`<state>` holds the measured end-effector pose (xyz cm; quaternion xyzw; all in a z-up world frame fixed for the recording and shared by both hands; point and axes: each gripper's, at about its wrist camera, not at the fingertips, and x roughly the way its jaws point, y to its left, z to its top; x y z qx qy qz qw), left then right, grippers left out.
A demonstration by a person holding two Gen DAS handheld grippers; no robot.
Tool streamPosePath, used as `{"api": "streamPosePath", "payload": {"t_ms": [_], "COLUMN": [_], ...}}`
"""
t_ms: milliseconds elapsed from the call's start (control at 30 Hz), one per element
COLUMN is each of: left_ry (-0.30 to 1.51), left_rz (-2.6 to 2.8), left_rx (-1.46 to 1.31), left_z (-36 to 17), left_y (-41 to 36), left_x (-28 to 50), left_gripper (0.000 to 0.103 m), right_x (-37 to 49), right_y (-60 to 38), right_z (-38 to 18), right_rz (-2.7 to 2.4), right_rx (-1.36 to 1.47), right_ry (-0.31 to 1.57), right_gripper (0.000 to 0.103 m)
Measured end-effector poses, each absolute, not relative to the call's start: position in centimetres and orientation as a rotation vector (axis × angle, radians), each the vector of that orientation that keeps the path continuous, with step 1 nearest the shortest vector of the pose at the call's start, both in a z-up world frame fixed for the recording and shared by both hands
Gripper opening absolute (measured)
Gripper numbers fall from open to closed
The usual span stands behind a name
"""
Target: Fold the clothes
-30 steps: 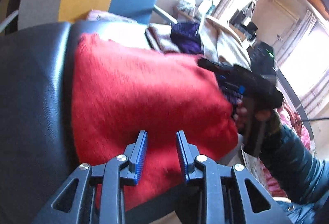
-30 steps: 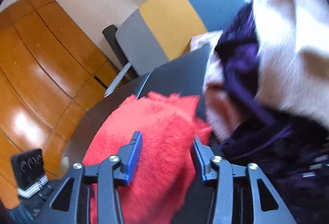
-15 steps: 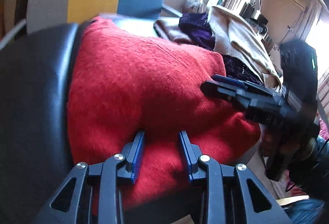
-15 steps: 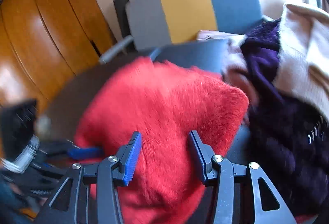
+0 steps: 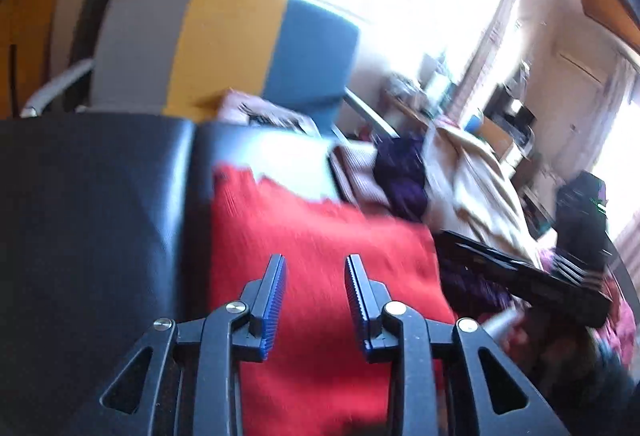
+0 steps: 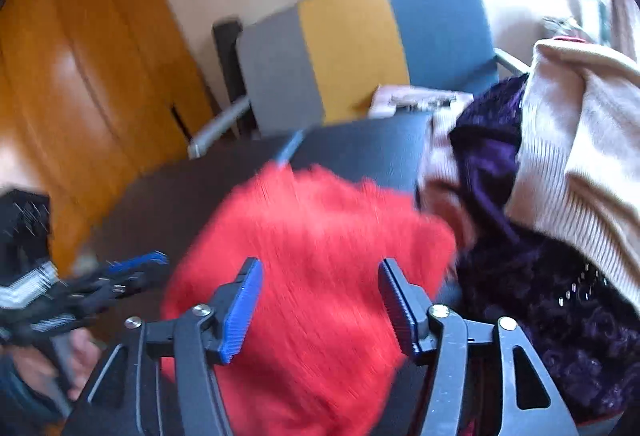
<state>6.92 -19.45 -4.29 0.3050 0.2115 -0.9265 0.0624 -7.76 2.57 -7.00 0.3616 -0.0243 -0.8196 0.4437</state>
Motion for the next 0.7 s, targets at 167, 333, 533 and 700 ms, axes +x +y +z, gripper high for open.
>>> {"api": "streamPosePath", "payload": {"t_ms": [167,333,533,700], "left_ry": [0.631,0.605,0.562,0.567], "left_rz": [-2.7,-2.61,-2.629,-2.563], "left_rx": [0.947,1.026,0.902,0.888], "left_z": [-5.2,-9.9,-12.4,-12.8], "left_y": [-20.4,-20.4,-21.1,-24.6], "left_x": [2.9,1.2,1.7,0.4], "left_gripper": [0.034,0.036,0.037,0.037], "right_x": [-9.0,-10.3,-10.8,-13.4], "right_y": [-0.2,-3.2,-5.8,-9.8], "right_z": [-6.6,-12.1,-14.3,-14.7], "right_rz": [-2.108,-2.187,-2.238,-2.164], "right_rx": [0.965,1.13,1.001,0.968], "right_ry": [-0.163,-0.13,0.024,0.095], "right_gripper": [0.076,0.075,0.08,0.081]}}
